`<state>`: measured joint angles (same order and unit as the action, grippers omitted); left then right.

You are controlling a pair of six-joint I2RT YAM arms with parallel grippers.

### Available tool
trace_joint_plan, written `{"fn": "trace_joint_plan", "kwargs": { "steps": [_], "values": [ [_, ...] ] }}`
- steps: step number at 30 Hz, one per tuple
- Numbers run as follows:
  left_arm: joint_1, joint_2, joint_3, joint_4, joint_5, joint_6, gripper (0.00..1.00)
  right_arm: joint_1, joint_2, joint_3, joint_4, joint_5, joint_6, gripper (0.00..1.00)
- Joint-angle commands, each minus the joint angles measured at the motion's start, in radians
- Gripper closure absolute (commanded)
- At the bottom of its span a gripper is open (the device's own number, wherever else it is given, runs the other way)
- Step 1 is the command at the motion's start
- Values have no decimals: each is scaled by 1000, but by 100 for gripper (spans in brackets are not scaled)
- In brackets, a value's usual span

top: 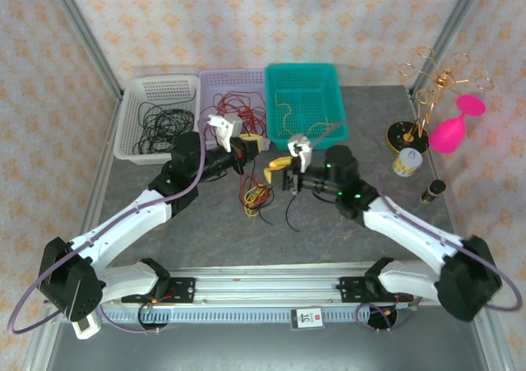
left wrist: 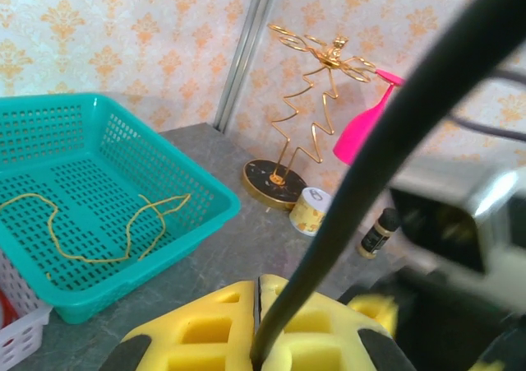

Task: Untangle the cables

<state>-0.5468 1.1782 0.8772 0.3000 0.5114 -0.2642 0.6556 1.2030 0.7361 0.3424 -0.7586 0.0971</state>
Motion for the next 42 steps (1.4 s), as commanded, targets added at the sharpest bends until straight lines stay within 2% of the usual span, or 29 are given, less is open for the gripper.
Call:
{"fn": "trace_joint_plan", "kwargs": {
  "steps": [1,7,16,23,31,33,37,42],
  "values": [
    [-9,-15,63,-17,-24,-36,100,18,105,71,238,-69,-12,68],
    [-30,-29,131,-69,-56,-42,100,43,245,24,449,-46,54,77],
    [-73,-35,237,-96,-57,-52,100,82,346,-31,519,123,61,84],
    [-77,-59,339,-155,-172,-71,100,82,375,-100,490,241,27,93],
    [-78,-39,493,-201,-155,-93,100,81,402,-127,351,413,-23,100],
    [-78,-31,515,-215,-163,-90,100,79,399,-142,337,446,-22,100],
    [-77,-14,516,-242,-184,-71,100,78,326,-179,282,428,-19,98],
    [-78,-18,433,-228,-241,-60,100,75,157,-234,175,381,27,79]
  ]
}}
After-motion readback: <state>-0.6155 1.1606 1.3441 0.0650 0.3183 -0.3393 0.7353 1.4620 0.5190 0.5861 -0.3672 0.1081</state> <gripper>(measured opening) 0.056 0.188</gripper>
